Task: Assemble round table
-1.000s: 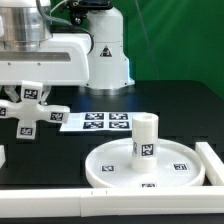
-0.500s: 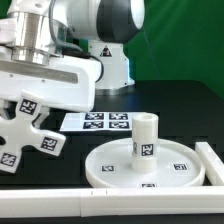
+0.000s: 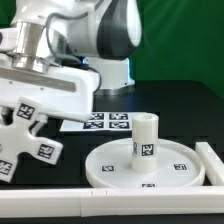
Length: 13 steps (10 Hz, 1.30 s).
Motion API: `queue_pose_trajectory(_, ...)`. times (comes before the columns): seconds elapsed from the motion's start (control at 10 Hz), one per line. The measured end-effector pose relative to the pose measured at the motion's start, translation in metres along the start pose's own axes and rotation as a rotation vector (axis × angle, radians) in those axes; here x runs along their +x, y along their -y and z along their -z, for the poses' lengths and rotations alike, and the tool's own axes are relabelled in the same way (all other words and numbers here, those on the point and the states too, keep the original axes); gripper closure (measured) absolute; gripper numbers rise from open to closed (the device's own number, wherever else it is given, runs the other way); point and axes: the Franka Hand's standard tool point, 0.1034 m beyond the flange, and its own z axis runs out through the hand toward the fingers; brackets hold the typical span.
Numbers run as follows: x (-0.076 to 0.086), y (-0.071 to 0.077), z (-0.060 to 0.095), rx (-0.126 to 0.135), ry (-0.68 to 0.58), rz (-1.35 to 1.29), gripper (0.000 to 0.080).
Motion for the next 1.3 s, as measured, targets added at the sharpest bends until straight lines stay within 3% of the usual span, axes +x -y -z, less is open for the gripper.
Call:
queue_pose_trajectory(0.1, 0.017, 0.014, -0.005, 0.008, -0.022, -0.018, 0.0580)
queue_pose_trajectory(0.3, 0.026, 0.033, -0.016, -0.002, -0.062, -0.063, 0.0580)
queue_pose_trajectory(0.7, 0.022, 0.028, -0.017, -0.004, -0.052, -0.055, 0.0580)
queue_pose_trajectory(1.0, 0.003, 0.028, -0.030, -0.033, -0.063, -0.045, 0.0580)
queue_pose_trajectory(1.3, -0.016, 0.030, -0.038, -0.036, -0.041, -0.040, 0.0580)
